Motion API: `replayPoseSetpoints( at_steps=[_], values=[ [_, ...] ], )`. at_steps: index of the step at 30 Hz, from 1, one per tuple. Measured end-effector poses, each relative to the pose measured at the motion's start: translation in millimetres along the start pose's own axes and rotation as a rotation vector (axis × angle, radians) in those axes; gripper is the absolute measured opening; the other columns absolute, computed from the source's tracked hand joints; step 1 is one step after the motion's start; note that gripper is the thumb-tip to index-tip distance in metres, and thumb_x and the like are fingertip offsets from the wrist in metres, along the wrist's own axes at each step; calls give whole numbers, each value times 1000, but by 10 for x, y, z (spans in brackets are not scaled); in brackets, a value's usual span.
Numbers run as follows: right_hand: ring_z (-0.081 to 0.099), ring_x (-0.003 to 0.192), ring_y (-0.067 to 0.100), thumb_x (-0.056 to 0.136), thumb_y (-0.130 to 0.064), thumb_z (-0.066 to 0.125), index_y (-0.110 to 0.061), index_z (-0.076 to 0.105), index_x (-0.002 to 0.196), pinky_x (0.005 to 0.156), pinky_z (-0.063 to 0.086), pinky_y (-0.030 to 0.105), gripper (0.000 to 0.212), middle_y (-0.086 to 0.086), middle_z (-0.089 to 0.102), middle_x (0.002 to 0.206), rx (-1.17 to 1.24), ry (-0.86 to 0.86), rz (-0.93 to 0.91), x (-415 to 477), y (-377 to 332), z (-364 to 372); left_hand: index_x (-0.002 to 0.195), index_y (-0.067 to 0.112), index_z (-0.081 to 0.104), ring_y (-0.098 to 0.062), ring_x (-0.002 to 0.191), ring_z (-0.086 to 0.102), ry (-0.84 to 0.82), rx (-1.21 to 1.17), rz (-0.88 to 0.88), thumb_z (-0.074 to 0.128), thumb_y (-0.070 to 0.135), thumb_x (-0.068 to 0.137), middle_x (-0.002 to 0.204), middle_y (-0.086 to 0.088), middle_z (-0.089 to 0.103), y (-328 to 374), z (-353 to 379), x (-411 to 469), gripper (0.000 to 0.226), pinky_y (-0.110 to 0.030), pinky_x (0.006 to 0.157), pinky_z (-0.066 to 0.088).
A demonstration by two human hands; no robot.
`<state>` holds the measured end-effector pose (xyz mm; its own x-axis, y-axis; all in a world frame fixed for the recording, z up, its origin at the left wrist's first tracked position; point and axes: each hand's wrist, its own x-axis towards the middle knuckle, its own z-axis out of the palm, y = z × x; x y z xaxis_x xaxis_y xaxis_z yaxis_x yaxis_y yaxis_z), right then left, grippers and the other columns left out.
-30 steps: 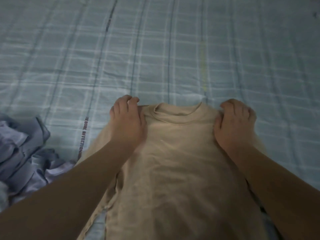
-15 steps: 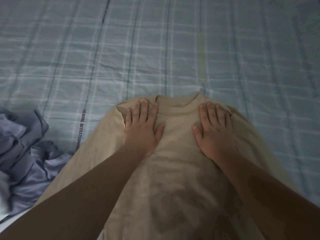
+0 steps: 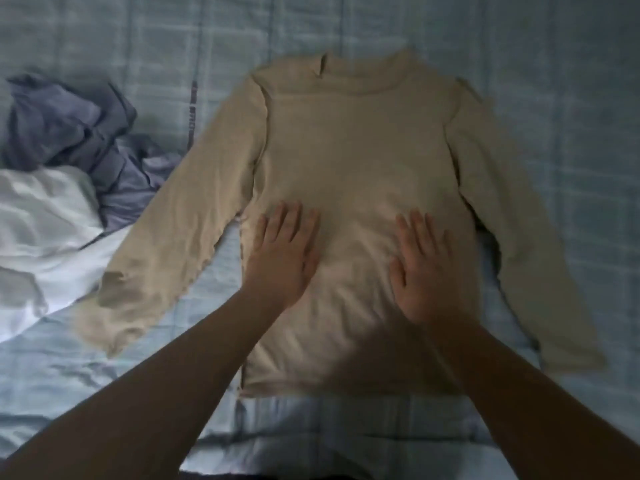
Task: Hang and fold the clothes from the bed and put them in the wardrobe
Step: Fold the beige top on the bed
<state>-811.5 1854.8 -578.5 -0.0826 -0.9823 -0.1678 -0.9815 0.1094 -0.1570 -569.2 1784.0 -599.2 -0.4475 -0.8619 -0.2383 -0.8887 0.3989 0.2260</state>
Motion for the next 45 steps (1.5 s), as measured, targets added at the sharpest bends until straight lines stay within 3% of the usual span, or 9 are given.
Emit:
replayPoseSetpoints(
  at_steps=[6, 12, 17, 21, 26, 31, 34, 40, 45],
  values=[
    [25, 148, 31, 94, -38, 31, -19, 29, 154, 119, 21, 51, 63, 11, 28, 160, 47, -219, 117, -1106, -54, 162, 155, 19, 29, -37, 149, 19, -112, -88, -109, 32, 40, 97, 160, -16, 29, 77, 197, -1158, 62, -53, 120, 20],
    [39, 136, 34, 87, -22, 48, -13, 45, 142, 113, 33, 50, 56, 14, 43, 149, 311, -58, 512, -1538, 186, 82, 147, 14, 38, -28, 142, 27, 5, -551, -474, 57, 6, 87, 154, -10, 32, 192, 202, -1824, 64, -40, 116, 28],
    [47, 126, 31, 88, -13, 51, -18, 45, 141, 106, 41, 46, 53, 12, 47, 141, 587, -45, 826, -1580, 316, -45, 130, 14, 44, -22, 88, 60, -89, -865, -1057, 65, 18, 83, 109, -7, 60, 168, 79, -1850, 52, -35, 69, 50],
    [59, 107, 39, 86, -18, 54, -9, 51, 128, 88, 47, 41, 42, 18, 61, 119, 607, -186, 1061, -1565, 321, -113, 94, 11, 59, -24, 67, 62, -358, -760, -944, 61, 25, 86, 82, -8, 67, 151, -51, -1784, 16, -33, 57, 49],
    [60, 89, 38, 71, -28, 54, -4, 56, 93, 76, 50, 44, 32, 16, 60, 89, 754, -215, 1052, -1621, 245, -196, 103, 14, 60, -22, 86, 61, -254, -933, -844, 59, 30, 95, 94, -2, 65, 96, -204, -1823, 18, -33, 68, 47],
    [61, 93, 28, 93, -11, 56, -5, 54, 109, 77, 56, 41, 17, 7, 58, 102, 1179, -163, 1132, -1809, 250, -309, 107, 13, 60, -30, 95, 67, -351, -1130, -905, 64, 20, 95, 105, -11, 68, -72, -238, -2110, 14, -47, 85, 57],
    [62, 97, 26, 95, -14, 59, -8, 55, 114, 77, 54, 37, 21, 6, 59, 108, 1210, -150, 1127, -1914, 330, -336, 111, 8, 60, -28, 94, 66, -334, -1212, -959, 62, 12, 96, 108, -14, 67, -199, -292, -2228, 15, -38, 79, 57],
    [61, 89, 33, 90, -26, 65, -9, 57, 106, 75, 52, 46, 25, 10, 62, 96, 794, -240, 980, -2003, 447, -333, 111, 4, 60, -29, 92, 65, -298, -1180, -976, 65, 14, 95, 104, -14, 68, -428, -316, -2323, 19, -31, 71, 54],
    [57, 86, 38, 93, -23, 62, -5, 49, 110, 72, 45, 45, 28, 16, 59, 94, 519, -361, 840, -1998, 408, -95, 104, 16, 54, -23, 77, 64, -330, -650, -847, 64, 25, 94, 91, -3, 64, -369, -101, -2347, 16, -29, 58, 44]
  ],
)
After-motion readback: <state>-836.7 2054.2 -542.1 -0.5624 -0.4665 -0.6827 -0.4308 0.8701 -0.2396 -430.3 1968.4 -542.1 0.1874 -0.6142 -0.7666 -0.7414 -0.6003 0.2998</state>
